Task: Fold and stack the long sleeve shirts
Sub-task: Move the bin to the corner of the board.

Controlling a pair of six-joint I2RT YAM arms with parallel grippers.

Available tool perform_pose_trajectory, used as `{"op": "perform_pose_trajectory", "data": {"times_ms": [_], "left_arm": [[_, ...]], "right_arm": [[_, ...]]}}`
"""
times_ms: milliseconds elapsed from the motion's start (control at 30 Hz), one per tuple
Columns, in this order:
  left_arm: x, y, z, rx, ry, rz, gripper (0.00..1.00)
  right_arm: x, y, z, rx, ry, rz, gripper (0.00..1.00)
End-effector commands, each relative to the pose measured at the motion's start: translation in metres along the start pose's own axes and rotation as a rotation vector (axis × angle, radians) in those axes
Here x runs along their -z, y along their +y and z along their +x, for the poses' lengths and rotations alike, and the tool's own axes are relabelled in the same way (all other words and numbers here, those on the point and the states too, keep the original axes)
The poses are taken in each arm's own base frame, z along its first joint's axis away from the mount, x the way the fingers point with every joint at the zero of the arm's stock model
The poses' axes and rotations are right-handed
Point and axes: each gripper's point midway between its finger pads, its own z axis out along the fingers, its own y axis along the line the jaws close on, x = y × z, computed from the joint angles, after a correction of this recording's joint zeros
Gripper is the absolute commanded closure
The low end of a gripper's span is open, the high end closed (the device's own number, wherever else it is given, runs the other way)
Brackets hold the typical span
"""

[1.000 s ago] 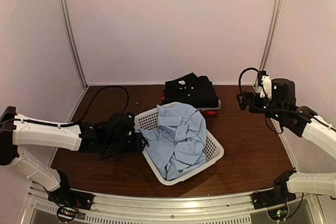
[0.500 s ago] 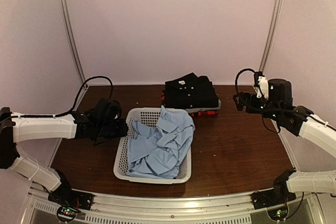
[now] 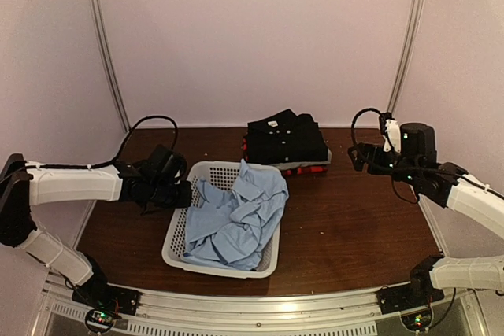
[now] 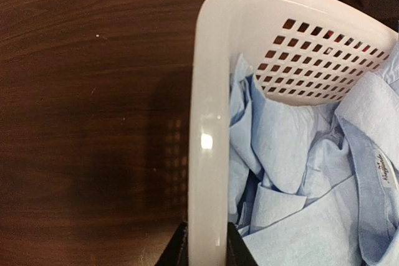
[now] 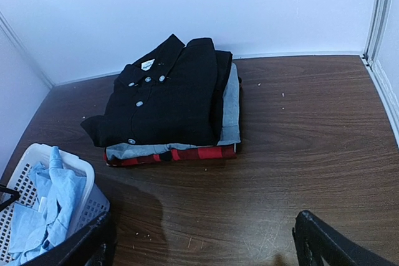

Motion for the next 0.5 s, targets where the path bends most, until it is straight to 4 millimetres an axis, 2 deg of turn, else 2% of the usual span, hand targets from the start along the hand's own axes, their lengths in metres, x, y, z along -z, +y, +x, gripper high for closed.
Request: {"op": "perform_pose_trajectory", "data": {"times_ms": [0,200,467], "left_arm": [[0.006,0.002,-0.012,-0.060,-0.019,-0.038,0.86],[0.014,0.029,-0.034,-0.135,0.006,-0.131,0.94],[0.016,0.086,-0.064,-0.173,0.046,-0.234,0.97]], "right_arm": [[-0.002,0.001,-0.002,-0.013,-0.017,-0.011,0.00],[-0.004,0.001,0.001,-0.007,-0.013,-0.014,0.00],[-0.014,0.011,0.006,-0.016,0.004,-0.073,0.00]]}}
